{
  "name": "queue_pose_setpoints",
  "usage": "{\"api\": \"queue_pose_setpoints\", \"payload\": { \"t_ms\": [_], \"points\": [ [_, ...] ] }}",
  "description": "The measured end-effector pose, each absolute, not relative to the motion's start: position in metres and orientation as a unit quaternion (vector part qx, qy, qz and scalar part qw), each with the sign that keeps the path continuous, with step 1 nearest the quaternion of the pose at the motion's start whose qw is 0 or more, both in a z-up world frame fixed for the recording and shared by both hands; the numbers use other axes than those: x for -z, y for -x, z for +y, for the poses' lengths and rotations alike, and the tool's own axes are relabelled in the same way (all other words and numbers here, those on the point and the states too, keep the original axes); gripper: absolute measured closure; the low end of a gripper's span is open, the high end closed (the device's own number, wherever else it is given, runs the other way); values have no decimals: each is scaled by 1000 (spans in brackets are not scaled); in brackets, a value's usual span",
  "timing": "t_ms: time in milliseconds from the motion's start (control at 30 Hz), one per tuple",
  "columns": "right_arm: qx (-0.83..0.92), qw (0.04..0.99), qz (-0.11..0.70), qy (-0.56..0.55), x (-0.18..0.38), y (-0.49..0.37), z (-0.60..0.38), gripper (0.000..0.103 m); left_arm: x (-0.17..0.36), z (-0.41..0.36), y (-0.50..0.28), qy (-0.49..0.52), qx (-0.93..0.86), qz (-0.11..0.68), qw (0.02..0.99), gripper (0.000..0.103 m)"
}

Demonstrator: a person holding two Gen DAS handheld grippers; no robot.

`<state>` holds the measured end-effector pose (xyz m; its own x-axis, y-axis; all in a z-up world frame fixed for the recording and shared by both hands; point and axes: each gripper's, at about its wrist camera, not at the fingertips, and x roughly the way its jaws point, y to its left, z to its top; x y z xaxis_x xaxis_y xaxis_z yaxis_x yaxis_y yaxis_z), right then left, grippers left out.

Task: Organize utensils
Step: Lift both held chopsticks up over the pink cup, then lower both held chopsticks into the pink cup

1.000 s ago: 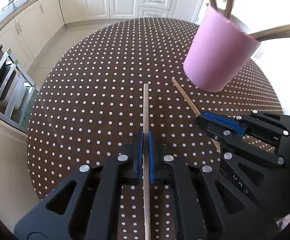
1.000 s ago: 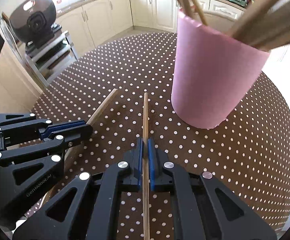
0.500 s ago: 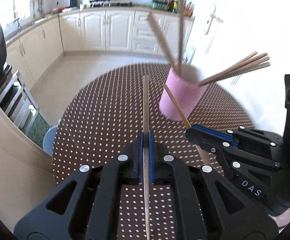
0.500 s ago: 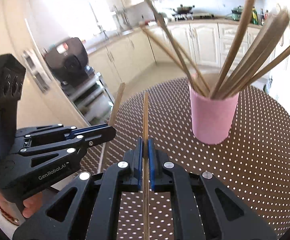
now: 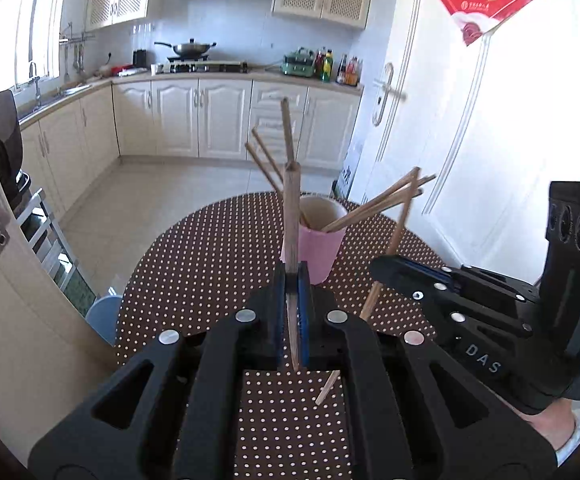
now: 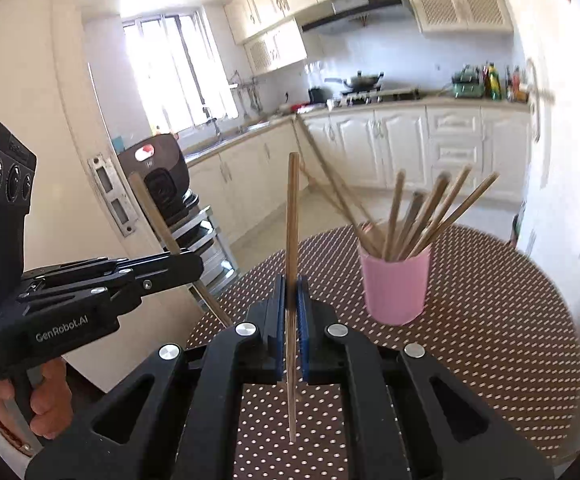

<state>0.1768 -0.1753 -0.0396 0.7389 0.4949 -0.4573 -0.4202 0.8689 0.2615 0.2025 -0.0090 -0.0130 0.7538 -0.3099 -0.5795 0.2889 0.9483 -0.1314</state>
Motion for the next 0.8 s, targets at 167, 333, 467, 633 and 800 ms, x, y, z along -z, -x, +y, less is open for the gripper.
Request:
{"api": "queue_pose_setpoints", "payload": {
  "t_ms": [167,333,467,633,800],
  "points": [
    [-221,949,217,-64,21,-166,-194,99,0,-9,-199,21,158,289,944,97],
    [-190,966,165,-64,2,-156,-212,99,-15,-17,-199,32,156,272,949,97],
    [-171,973,139,-69,-2,-157,-229,99,-30,-21,-206,36,157,252,954,97],
    [-131,982,118,-70,-5,-163,-246,99,-42,-27,-223,43,157,235,958,97],
    [-96,988,92,-75,-3,-176,-263,99,-54,-31,-242,44,143,210,966,97]
  ]
}}
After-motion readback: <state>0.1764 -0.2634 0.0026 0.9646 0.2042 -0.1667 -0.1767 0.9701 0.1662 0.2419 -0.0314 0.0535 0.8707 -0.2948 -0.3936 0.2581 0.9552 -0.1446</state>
